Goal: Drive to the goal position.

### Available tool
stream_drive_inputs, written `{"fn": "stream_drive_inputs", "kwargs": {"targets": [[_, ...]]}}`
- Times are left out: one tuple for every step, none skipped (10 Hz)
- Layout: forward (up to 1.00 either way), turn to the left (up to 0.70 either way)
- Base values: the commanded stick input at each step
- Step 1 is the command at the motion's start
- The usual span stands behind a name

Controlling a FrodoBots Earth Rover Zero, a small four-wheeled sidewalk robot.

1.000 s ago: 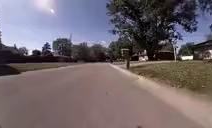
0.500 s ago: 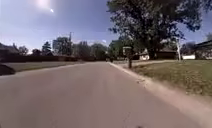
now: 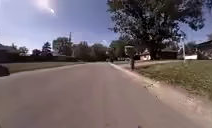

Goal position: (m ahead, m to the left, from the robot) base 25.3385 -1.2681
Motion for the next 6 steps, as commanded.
{"fn": "stream_drive_inputs", "kwargs": {"targets": [[1.00, 0.00], [1.00, 0.00], [1.00, 0.00], [1.00, 0.00], [1.00, 0.00], [1.00, 0.00]]}}
